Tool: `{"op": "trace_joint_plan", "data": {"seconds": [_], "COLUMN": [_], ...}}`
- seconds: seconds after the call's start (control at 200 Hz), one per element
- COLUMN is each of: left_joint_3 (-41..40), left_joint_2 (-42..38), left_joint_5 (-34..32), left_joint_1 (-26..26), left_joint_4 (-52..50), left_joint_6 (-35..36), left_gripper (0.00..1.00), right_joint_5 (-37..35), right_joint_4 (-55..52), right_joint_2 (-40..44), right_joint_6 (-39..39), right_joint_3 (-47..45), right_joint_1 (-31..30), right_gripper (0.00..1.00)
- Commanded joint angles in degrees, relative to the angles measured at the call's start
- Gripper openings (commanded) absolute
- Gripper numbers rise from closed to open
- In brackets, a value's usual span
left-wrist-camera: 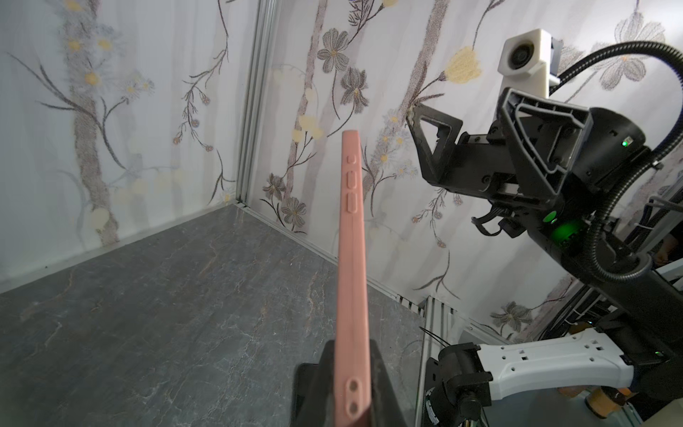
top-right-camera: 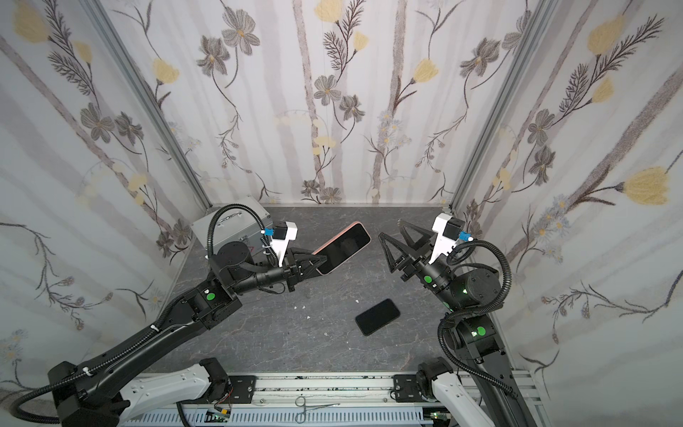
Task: Take the phone out of the phone case
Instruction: Pass the phone.
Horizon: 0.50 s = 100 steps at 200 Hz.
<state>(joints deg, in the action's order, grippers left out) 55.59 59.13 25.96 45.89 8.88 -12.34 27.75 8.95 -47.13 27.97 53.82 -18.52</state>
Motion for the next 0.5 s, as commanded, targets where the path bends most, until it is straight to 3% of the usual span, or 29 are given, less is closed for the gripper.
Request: {"op": "trace_joint_plan", "data": {"seconds": [0.0,0.245,0.495], "left_joint_3": [-1.0,-2.3,-3.4], "left_joint_2": [-2.3,-4.0,-4.3], "left_joint_5": [2.4,12.1,15.5], "left_joint_1": [-0.1,-2.2,-3.3], "left_joint_4": [3.3,4.9,6.2], "left_joint_6": [6.7,7.0,8.1], "left_gripper": [0.0,0.0,0.0], "right_joint_5": [9.1,26.3,30.9], "right_joint_4": [-6.9,-7.9,-9.0], "right_joint_2": [-2.6,-9.5,-11.2], "right_joint_6": [-4.1,-1.7,-1.3], "right_joint_3": [3.8,9.9,10.0], "right_joint_1": [1.6,5.0,4.6], "right_gripper": [0.75,0.7,0.63]}}
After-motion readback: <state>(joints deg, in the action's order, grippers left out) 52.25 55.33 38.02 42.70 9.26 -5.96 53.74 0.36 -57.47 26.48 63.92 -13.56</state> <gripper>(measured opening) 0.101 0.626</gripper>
